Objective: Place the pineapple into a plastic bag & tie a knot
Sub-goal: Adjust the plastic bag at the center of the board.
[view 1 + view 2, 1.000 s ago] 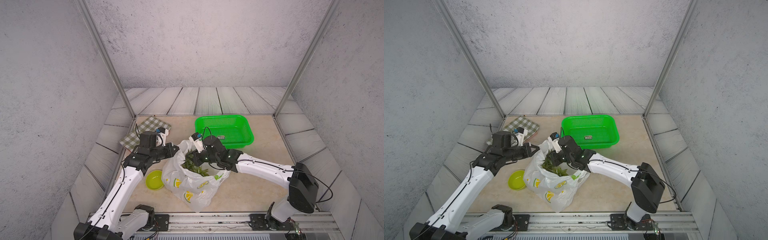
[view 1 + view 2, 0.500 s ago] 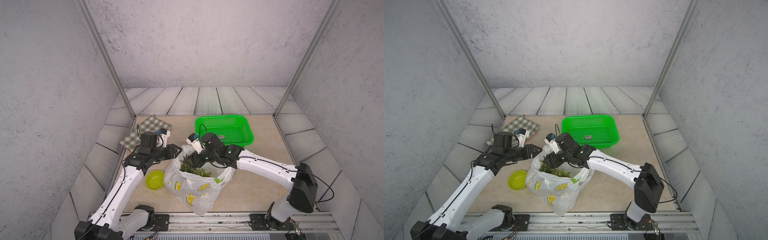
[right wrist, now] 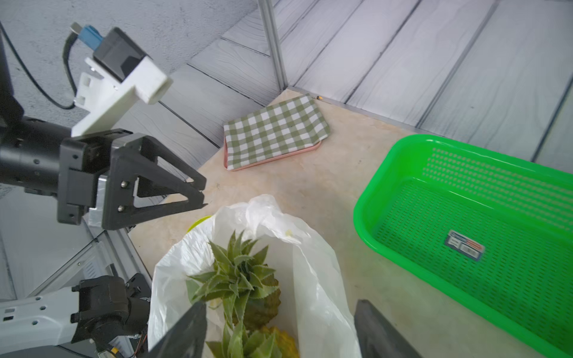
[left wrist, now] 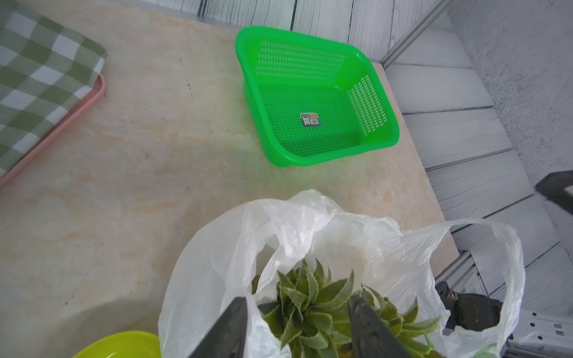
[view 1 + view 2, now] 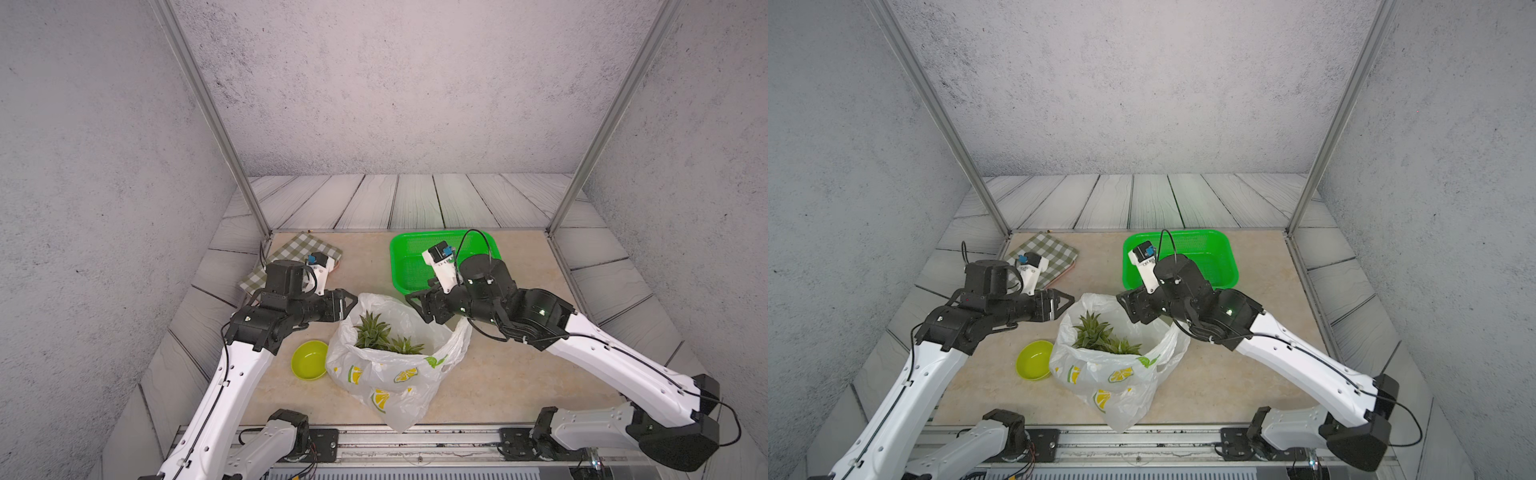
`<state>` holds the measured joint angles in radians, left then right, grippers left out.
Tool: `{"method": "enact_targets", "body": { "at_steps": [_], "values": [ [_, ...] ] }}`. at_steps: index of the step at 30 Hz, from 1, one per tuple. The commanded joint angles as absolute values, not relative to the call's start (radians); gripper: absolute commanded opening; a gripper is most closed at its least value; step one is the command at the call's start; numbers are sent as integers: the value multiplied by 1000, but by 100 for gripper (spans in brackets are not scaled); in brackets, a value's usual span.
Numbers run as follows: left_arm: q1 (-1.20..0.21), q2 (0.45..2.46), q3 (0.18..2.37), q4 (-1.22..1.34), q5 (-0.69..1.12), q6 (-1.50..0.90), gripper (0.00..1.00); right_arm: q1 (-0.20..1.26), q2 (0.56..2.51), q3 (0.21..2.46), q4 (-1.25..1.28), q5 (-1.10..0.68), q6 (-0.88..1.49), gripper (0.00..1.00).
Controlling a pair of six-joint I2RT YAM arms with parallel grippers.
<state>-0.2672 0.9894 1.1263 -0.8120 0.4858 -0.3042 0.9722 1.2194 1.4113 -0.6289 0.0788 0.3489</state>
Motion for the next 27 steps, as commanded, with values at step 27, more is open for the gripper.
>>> {"method": "enact_targets", "body": {
  "at_steps": [27],
  "values": [
    [-376, 1309, 1187, -779, 567, -379, 53, 975, 946, 1134, -825, 73, 790, 78]
  ]
}}
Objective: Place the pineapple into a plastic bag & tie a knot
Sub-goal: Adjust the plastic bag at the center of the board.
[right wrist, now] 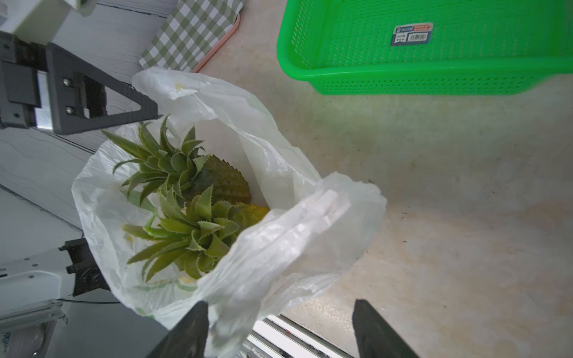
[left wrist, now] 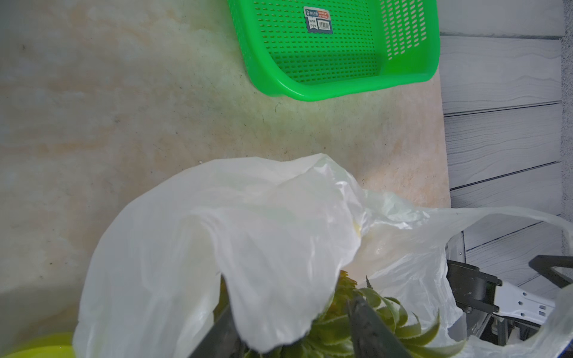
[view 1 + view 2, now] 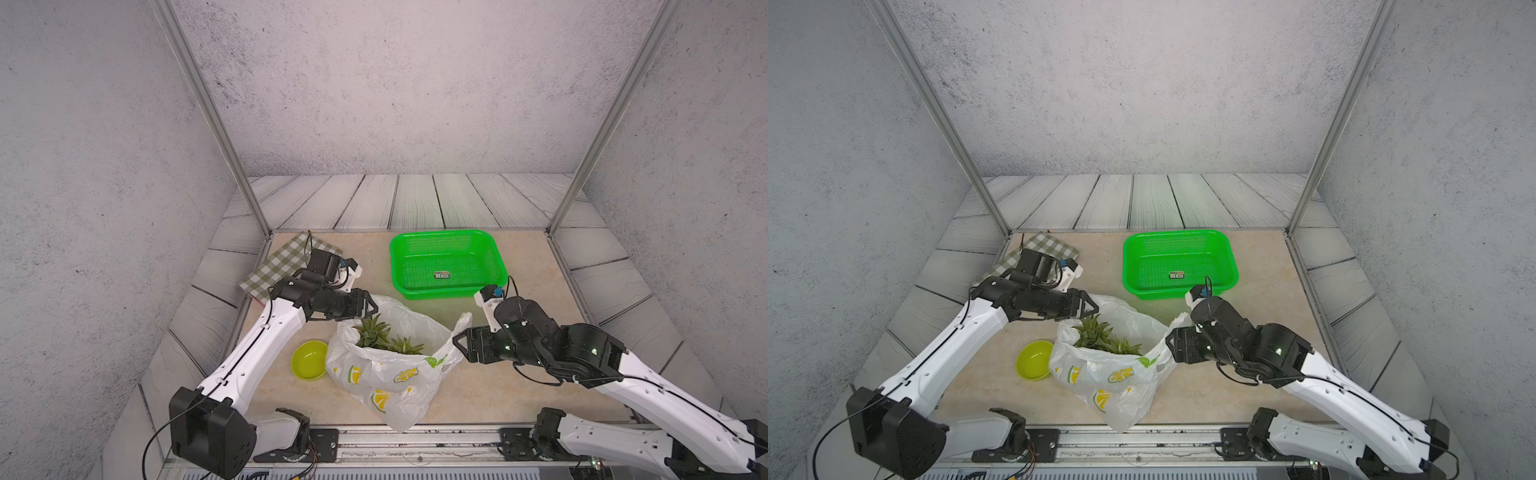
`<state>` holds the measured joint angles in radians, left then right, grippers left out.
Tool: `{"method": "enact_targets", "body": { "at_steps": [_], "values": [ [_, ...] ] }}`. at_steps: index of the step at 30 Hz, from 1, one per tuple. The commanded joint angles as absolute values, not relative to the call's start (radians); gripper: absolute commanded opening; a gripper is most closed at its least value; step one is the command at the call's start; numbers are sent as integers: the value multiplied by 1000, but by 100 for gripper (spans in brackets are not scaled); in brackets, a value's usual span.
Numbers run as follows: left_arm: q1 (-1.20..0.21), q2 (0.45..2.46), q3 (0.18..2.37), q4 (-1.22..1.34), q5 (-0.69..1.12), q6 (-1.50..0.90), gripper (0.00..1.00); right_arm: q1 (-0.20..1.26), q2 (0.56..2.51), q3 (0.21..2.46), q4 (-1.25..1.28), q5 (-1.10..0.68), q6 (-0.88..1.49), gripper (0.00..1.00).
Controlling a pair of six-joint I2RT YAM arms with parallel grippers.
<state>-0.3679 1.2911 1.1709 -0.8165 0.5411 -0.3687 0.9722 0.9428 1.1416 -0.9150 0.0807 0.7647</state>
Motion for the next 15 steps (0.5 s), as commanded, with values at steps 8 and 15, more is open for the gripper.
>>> {"method": "enact_targets", "body": {
  "at_steps": [8, 15],
  "values": [
    [-376, 1323, 1168, -713, 583, -410, 19, 973, 982, 1093, -632, 56, 805, 86],
    [-373, 1275, 1213, -737, 536, -409, 3, 967, 1061, 1098, -558, 28, 797, 62]
  ]
}}
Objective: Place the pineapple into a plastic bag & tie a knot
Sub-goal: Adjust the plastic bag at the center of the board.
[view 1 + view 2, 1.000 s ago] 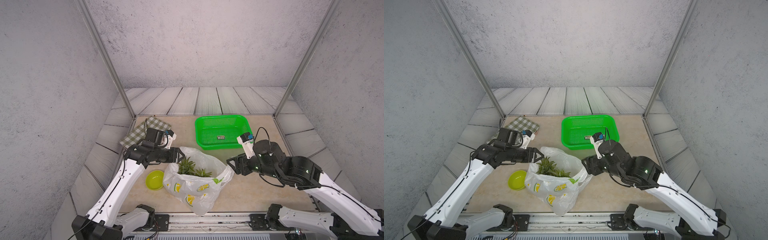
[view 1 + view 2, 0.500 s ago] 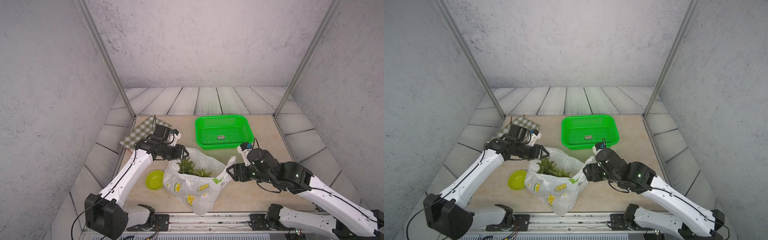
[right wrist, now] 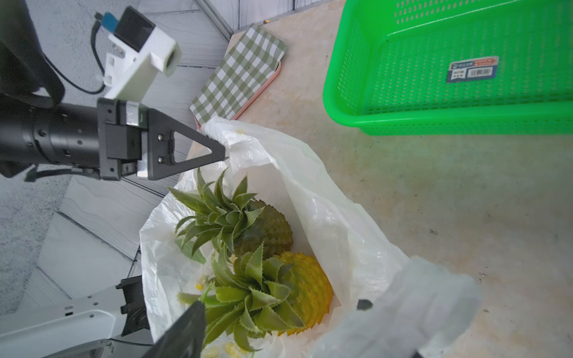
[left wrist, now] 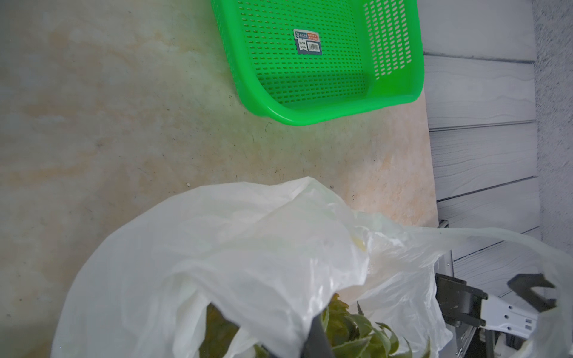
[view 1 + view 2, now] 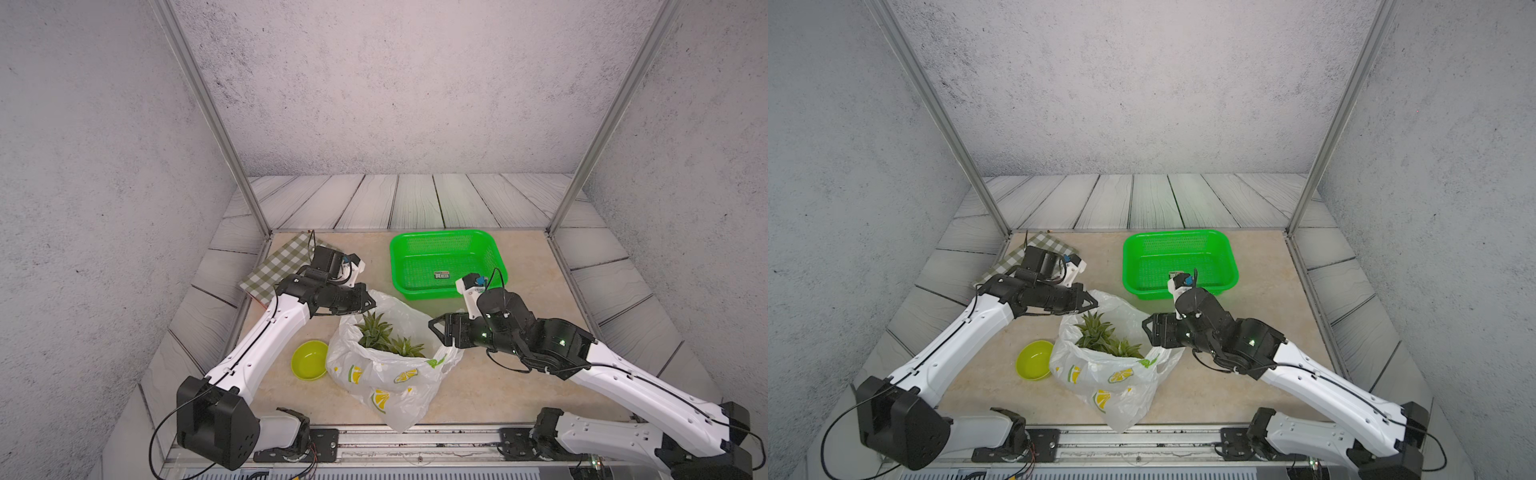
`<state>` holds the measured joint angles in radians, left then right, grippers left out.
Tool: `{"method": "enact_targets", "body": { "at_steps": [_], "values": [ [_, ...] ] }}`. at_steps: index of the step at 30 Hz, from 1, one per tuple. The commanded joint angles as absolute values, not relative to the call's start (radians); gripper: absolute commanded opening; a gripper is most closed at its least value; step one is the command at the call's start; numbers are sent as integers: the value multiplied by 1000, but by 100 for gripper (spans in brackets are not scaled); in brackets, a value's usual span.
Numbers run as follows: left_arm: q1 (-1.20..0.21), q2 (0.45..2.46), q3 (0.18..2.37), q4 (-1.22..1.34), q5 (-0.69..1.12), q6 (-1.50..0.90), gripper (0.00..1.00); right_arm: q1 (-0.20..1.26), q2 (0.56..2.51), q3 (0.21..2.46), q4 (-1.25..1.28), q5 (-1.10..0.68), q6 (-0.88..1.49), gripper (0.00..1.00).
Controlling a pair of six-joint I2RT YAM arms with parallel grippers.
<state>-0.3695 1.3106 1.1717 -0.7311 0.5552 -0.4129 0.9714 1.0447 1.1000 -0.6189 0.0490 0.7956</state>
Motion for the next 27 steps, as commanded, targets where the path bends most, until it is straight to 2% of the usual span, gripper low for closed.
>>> {"method": "enact_targets", "body": {
  "at_steps": [1, 5, 8, 12, 20, 27],
  "values": [
    [-371, 1268, 1224, -747, 532, -408, 1, 968, 1071, 1110, -558, 28, 789, 55],
    [-357, 1236, 1267, -771, 533, -407, 0, 967, 1074, 1191, -608, 58, 722, 29],
    [-330, 1218, 1297, -781, 578, -418, 0, 966, 1047, 1255, -676, 113, 650, 20],
    [-290, 1218, 1334, -781, 693, -454, 0, 966, 1021, 1329, -769, 190, 556, 14],
    [-249, 1211, 1335, -623, 998, -647, 0, 965, 1049, 1454, -903, 262, 394, 10],
    [-247, 1159, 1353, -498, 1091, -792, 0, 963, 1097, 1559, -957, 302, 319, 4]
  ]
}}
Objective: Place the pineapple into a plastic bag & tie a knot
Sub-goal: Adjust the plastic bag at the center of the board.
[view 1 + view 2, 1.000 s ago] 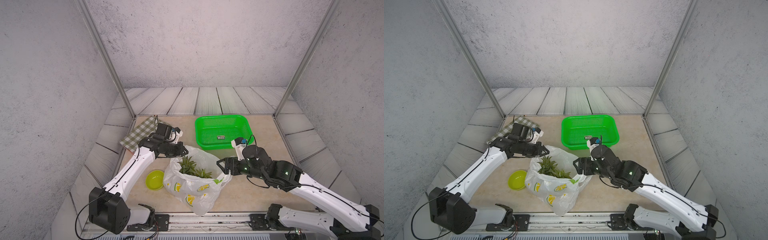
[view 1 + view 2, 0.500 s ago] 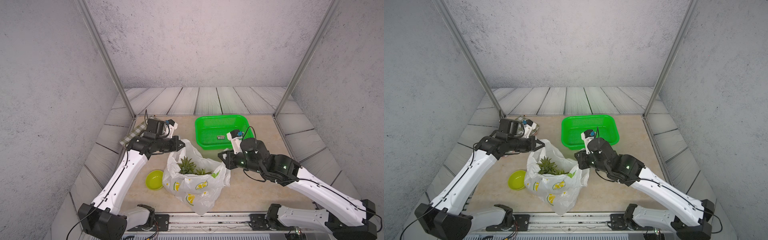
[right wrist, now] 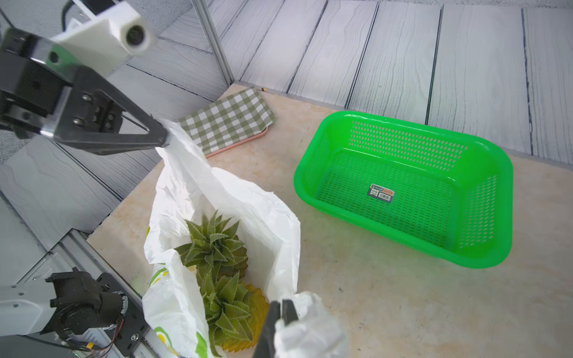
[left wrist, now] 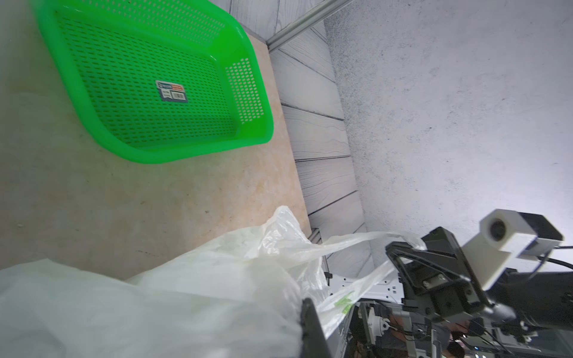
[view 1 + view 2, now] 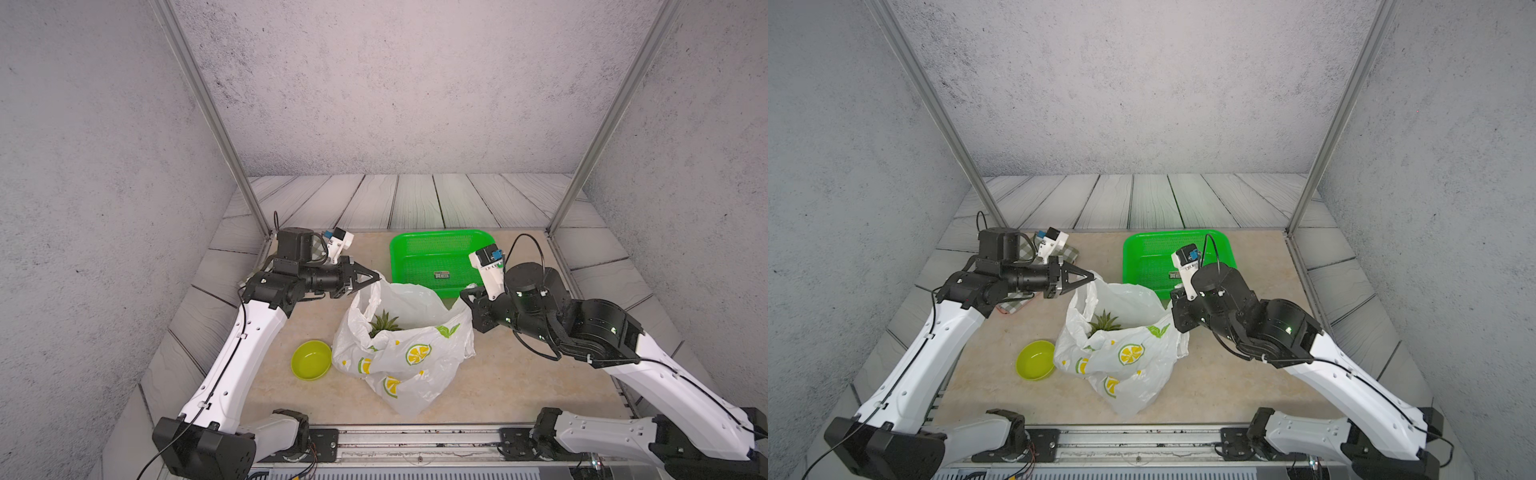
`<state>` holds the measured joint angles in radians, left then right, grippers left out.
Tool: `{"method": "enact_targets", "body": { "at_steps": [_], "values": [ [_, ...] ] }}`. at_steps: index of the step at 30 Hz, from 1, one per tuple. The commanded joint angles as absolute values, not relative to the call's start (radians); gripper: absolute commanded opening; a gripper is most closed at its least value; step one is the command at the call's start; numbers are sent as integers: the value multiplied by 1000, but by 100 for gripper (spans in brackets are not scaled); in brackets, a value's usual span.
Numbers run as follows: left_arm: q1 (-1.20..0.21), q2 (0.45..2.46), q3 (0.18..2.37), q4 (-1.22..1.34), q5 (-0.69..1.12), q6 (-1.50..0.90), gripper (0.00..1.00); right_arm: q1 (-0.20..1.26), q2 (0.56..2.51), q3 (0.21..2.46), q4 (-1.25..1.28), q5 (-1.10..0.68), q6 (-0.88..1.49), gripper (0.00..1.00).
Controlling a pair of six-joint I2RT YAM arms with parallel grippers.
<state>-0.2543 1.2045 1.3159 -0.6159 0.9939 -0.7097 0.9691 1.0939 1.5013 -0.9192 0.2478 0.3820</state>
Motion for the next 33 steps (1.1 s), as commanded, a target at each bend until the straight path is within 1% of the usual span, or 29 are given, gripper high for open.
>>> {"method": "enact_targets", "body": {
  "at_steps": [1, 3, 6, 10, 15, 18, 21, 24, 27, 29, 33],
  "values": [
    [-245, 1151, 1359, -477, 1098, -815, 0, 962, 1102, 1581, -958, 307, 306, 4],
    [-244, 1138, 1369, -440, 1107, -856, 0, 962, 1110, 1629, -964, 319, 272, 4],
    [-242, 1124, 1380, -370, 1127, -935, 0, 962, 1126, 1706, -988, 358, 218, 0],
    [-241, 1107, 1368, -257, 1155, -1039, 0, 963, 1131, 1738, -996, 379, 155, 0],
    [-241, 1100, 1312, -255, 1156, -1035, 0, 962, 1113, 1665, -982, 323, 174, 0],
    [-241, 1099, 1251, -226, 1154, -1053, 0, 961, 1087, 1572, -951, 299, 207, 6],
    [-241, 1099, 1220, -175, 1158, -1083, 0, 962, 1084, 1563, -962, 299, 228, 6],
    [-241, 1108, 1231, -168, 1161, -1085, 0, 962, 1095, 1653, -996, 288, 226, 6],
    [-238, 1115, 1255, -212, 1150, -1047, 0, 960, 1113, 1779, -1033, 263, 232, 3],
    [-233, 1118, 1264, -237, 1140, -1028, 0, 962, 1122, 1841, -1036, 216, 233, 3],
    [-210, 1126, 1272, -207, 1143, -1059, 0, 962, 1175, 1963, -1075, 123, 248, 3]
  ]
}}
